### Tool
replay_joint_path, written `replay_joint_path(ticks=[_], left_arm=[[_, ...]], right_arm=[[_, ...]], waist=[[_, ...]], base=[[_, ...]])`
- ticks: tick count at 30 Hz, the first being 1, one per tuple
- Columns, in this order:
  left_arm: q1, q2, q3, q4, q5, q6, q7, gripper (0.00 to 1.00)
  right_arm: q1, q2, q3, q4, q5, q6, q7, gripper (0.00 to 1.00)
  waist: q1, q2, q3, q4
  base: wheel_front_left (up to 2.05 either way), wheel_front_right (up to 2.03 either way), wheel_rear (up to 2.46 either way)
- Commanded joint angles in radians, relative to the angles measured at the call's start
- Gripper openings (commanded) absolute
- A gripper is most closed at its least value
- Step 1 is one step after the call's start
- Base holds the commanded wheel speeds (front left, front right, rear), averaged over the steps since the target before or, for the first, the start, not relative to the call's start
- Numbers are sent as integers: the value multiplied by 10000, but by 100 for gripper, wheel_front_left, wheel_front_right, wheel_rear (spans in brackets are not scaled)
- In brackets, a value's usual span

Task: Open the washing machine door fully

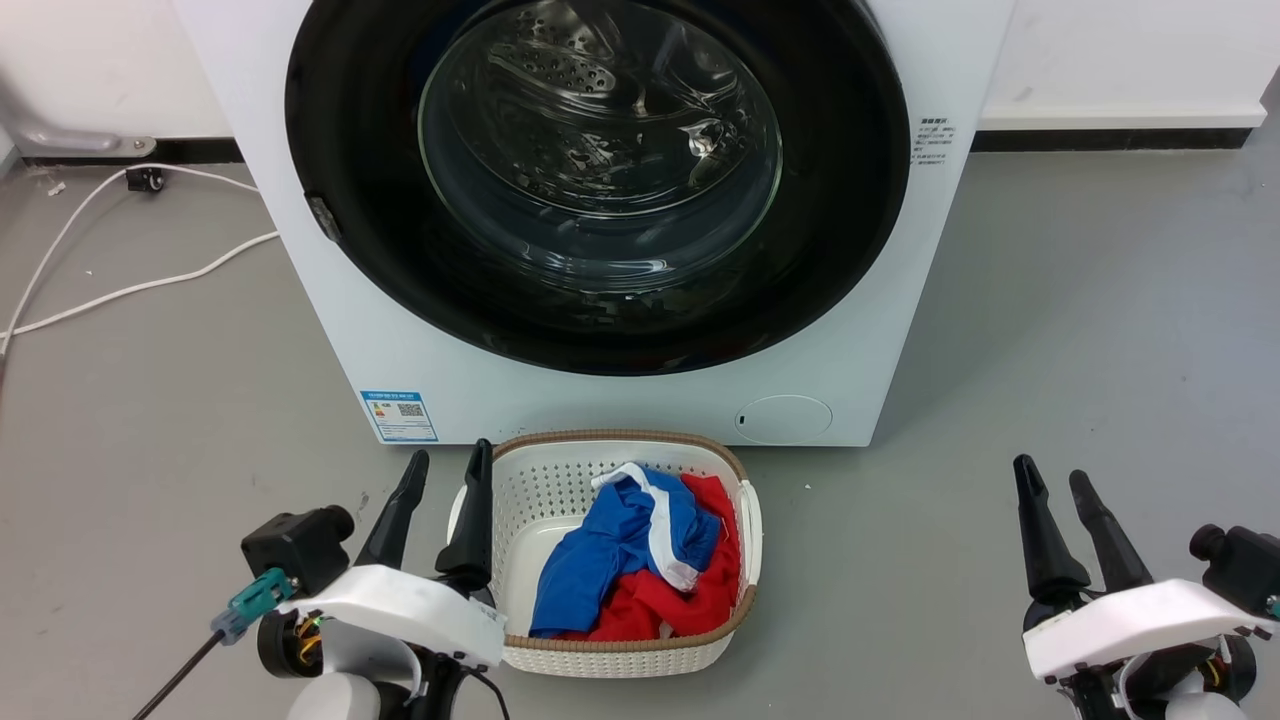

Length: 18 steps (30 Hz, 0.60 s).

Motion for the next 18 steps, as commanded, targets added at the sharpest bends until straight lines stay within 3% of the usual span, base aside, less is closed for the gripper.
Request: replay_joint_path(ticks=[1, 18], left_arm=[[-242, 59, -105, -57, 313, 66, -111, 100], [-315, 347, -597, 131, 2062, 519, -534, 100]], right_arm=[[-49, -41, -28, -117, -345, 14, -34, 100], [41, 32, -214, -344, -2512, 18, -208, 100]], waist=[[0, 0, -3, 2], [0, 0, -19, -15]], base=[[0, 0, 0], [0, 0, 0]])
